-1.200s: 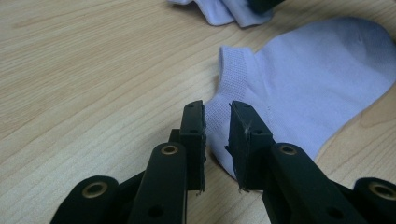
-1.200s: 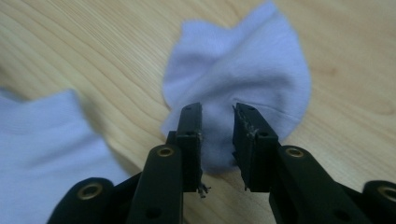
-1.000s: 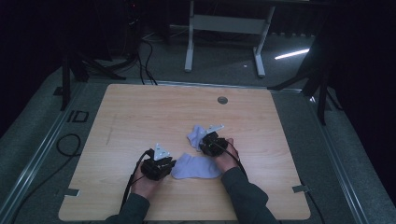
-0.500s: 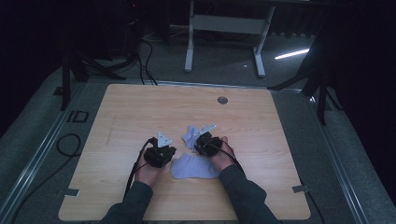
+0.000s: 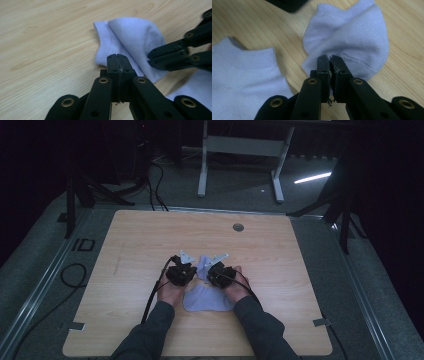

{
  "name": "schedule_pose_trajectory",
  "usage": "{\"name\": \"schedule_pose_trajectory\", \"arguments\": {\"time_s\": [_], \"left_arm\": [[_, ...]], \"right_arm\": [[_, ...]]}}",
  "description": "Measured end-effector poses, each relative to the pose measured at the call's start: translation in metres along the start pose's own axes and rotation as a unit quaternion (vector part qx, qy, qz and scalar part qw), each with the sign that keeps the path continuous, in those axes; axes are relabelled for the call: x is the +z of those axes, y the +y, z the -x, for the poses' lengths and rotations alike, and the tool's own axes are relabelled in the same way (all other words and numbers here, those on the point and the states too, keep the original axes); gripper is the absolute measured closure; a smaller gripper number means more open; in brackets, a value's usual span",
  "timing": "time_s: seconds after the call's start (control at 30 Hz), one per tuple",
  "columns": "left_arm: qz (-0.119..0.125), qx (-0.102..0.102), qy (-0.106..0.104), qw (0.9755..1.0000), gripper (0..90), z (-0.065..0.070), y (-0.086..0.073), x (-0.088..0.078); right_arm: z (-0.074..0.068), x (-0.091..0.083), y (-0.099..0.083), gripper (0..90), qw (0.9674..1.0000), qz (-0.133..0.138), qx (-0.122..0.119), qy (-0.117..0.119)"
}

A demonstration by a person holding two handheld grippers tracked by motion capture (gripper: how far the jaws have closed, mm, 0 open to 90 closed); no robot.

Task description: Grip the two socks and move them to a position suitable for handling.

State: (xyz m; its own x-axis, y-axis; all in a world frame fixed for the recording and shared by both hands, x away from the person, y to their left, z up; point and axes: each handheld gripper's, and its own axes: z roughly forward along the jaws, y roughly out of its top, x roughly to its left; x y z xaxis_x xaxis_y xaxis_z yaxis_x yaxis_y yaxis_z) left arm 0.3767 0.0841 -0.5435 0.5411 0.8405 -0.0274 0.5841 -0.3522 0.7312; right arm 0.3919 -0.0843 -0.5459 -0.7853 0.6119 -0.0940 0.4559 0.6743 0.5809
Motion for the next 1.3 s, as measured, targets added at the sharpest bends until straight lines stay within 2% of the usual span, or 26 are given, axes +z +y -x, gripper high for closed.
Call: {"name": "schedule_pose_trajectory", "arguments": {"time_s": [0.23,0.37,0.53,1.13,1.27,1.3], "left_arm": [[-0.004,-0.013,0.000,0.9999,89.4,0.001,0.003,0.014],[-0.003,-0.009,0.000,1.0000,89.4,0.003,0.005,0.017],[-0.021,-0.004,0.006,0.9997,89.4,0.003,0.003,0.025],[-0.021,0.006,0.016,0.9996,89.6,0.003,0.002,0.025],[-0.027,-0.012,0.008,0.9995,89.6,-0.002,0.003,0.024],[-0.027,-0.011,0.018,0.9994,89.6,-0.002,0.003,0.024]], "right_arm": [[0.000,0.000,0.000,85.5,1.0000,0.000,0.001,0.000],[0.000,0.000,-0.001,85.5,1.0000,0.002,0.002,0.000],[-0.001,0.000,-0.001,85.7,1.0000,0.003,0.002,-0.002],[0.006,-0.002,-0.004,85.3,0.9998,0.003,0.016,0.015],[0.007,-0.003,-0.005,85.3,0.9997,0.004,0.018,0.018],[0.007,-0.003,-0.006,85.3,0.9997,0.005,0.018,0.019]]}}
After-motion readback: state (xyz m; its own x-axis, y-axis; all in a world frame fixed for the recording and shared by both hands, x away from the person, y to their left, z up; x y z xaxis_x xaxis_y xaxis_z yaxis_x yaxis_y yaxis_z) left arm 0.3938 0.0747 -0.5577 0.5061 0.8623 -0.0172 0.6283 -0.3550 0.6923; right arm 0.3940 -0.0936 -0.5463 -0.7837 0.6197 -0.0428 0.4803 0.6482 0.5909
